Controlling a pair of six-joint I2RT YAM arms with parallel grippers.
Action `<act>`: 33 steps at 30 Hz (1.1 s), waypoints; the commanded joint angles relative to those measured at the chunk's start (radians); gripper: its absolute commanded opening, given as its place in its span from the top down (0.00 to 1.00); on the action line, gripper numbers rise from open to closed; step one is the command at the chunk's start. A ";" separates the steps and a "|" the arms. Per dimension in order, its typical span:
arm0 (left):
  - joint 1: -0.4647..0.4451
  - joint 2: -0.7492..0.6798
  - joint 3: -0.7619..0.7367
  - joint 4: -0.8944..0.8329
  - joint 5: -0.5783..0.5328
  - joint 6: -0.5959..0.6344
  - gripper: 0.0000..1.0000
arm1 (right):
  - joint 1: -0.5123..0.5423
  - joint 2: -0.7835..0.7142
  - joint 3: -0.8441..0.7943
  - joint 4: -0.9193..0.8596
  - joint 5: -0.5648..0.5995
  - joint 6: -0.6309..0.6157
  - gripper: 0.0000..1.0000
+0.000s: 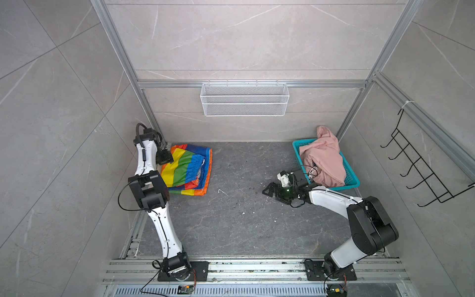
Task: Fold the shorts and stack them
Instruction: 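Release the rainbow bundle on the beige shorts while right gripper reaches toward the teal basket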
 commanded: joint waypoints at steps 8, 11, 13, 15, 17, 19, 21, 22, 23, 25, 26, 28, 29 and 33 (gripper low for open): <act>-0.240 -0.352 -0.186 0.156 0.010 0.008 0.00 | -0.042 -0.160 0.225 -0.315 0.191 -0.157 0.01; -0.425 -0.438 -0.287 0.276 -0.093 0.064 0.00 | -0.113 -0.182 0.329 -0.409 0.260 -0.196 0.01; -0.547 -0.452 -0.307 0.326 -0.162 0.093 0.00 | -0.180 -0.164 0.391 -0.467 0.299 -0.203 0.01; -0.664 -0.446 -0.314 0.376 -0.216 0.116 0.00 | -0.268 -0.134 0.434 -0.498 0.298 -0.187 0.01; -0.760 -0.429 -0.319 0.426 -0.262 0.138 0.00 | -0.354 -0.112 0.442 -0.484 0.280 -0.154 0.01; -0.850 -0.407 -0.340 0.505 -0.341 0.184 0.00 | -0.440 -0.088 0.431 -0.450 0.252 -0.118 0.01; -0.918 -0.376 -0.356 0.593 -0.409 0.265 0.00 | -0.502 -0.049 0.433 -0.434 0.238 -0.093 0.01; -0.959 -0.356 -0.361 0.648 -0.463 0.306 0.00 | -0.525 -0.027 0.435 -0.423 0.239 -0.086 0.01; -0.993 -0.332 -0.358 0.695 -0.503 0.342 0.00 | -0.538 -0.005 0.438 -0.411 0.243 -0.082 0.01; -1.030 -0.272 -0.303 0.697 -0.538 0.349 0.00 | -0.552 0.047 0.456 -0.399 0.261 -0.076 0.01; -1.040 -0.240 -0.253 0.653 -0.520 0.322 0.00 | -0.557 0.075 0.469 -0.397 0.267 -0.074 0.01; -1.043 -0.193 -0.187 0.583 -0.431 0.277 0.00 | -0.565 0.123 0.492 -0.379 0.274 -0.061 0.01; -1.043 -0.177 -0.177 0.571 -0.397 0.259 0.00 | -0.569 0.148 0.503 -0.361 0.263 -0.052 0.01; -1.049 -0.136 -0.184 0.546 -0.280 0.216 0.00 | -0.575 0.259 0.574 -0.327 0.246 -0.031 0.01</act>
